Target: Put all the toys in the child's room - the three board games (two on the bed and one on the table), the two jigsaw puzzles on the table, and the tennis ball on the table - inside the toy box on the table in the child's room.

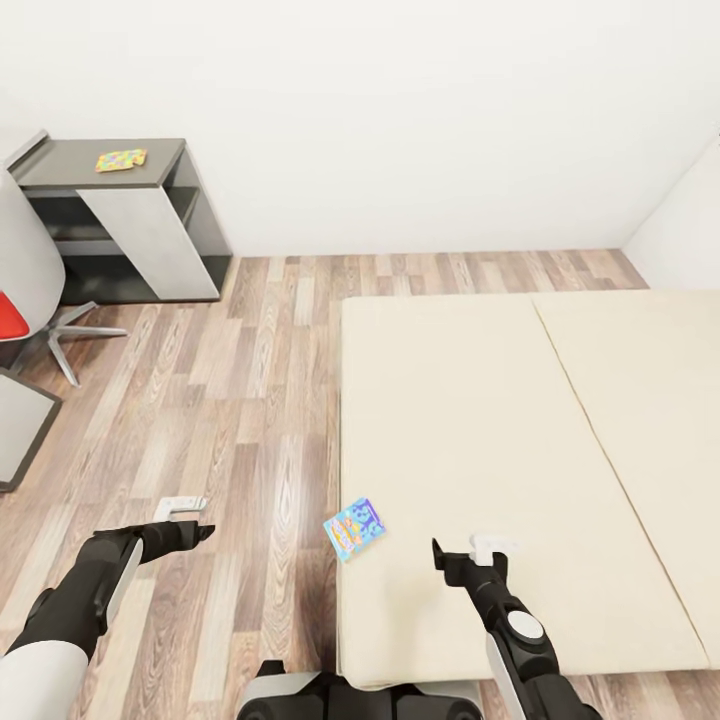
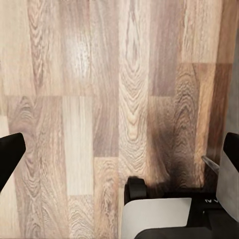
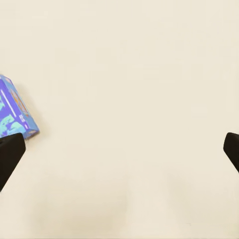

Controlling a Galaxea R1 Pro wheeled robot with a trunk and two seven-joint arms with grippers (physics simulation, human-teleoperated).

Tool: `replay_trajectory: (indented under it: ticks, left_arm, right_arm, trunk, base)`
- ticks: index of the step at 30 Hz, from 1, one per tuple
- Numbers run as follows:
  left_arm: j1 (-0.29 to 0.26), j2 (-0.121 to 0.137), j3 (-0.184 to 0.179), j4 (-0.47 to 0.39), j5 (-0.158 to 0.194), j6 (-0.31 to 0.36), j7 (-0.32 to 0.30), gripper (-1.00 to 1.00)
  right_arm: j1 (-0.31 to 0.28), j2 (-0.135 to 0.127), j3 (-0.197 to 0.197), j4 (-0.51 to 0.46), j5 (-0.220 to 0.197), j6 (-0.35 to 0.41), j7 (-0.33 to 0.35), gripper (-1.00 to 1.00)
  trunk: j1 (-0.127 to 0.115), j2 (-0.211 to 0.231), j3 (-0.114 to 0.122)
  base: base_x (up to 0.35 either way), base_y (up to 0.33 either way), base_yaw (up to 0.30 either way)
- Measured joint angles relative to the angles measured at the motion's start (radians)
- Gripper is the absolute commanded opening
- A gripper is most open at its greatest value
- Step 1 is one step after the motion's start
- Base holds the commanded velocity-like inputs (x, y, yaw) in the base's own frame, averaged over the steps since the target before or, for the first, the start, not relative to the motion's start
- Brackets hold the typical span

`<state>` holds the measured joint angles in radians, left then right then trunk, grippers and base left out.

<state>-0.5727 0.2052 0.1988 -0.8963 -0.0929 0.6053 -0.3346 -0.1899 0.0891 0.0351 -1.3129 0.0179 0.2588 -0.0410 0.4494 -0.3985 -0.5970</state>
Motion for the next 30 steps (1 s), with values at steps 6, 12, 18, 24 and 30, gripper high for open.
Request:
replay_trajectory:
  ticks: [6, 12, 18, 24, 30]
  left_arm:
    - [0.0, 0.001, 0.0, 0.0, 0.0, 0.0, 0.0, 1.0]
    - [0.0, 0.0, 0.0, 0.0, 0.0, 0.0, 0.0, 1.0]
    - [0.0, 0.0, 0.0, 0.0, 0.0, 0.0, 0.0, 1.0]
    - [0.0, 0.0, 0.0, 0.0, 0.0, 0.0, 0.0, 1.0]
    - [0.0, 0.001, 0.0, 0.0, 0.0, 0.0, 0.0, 1.0]
  right_arm:
    - [0.0, 0.0, 0.006, 0.0, 0.0, 0.0, -0.001, 1.0]
    - [0.0, 0.0, 0.006, 0.0, 0.0, 0.0, -0.001, 1.0]
    - [0.0, 0.0, 0.006, 0.0, 0.0, 0.0, -0.001, 1.0]
    - [0.0, 0.0, 0.007, 0.0, 0.0, 0.0, -0.001, 1.0]
    - [0.0, 0.0, 0.007, 0.001, 0.0, 0.0, -0.001, 1.0]
  trunk:
    - [0.0, 0.0, 0.01]
    - [0.0, 0.0, 0.02]
    - [0.0, 0.0, 0.03]
    - [0.0, 0.0, 0.04]
    - [0.0, 0.0, 0.05]
  base:
    - [0.0, 0.0, 0.0]
    - [0.0, 0.0, 0.0]
    - [0.0, 0.0, 0.0]
    - [0.0, 0.0, 0.0]
    - [0.0, 0.0, 0.0]
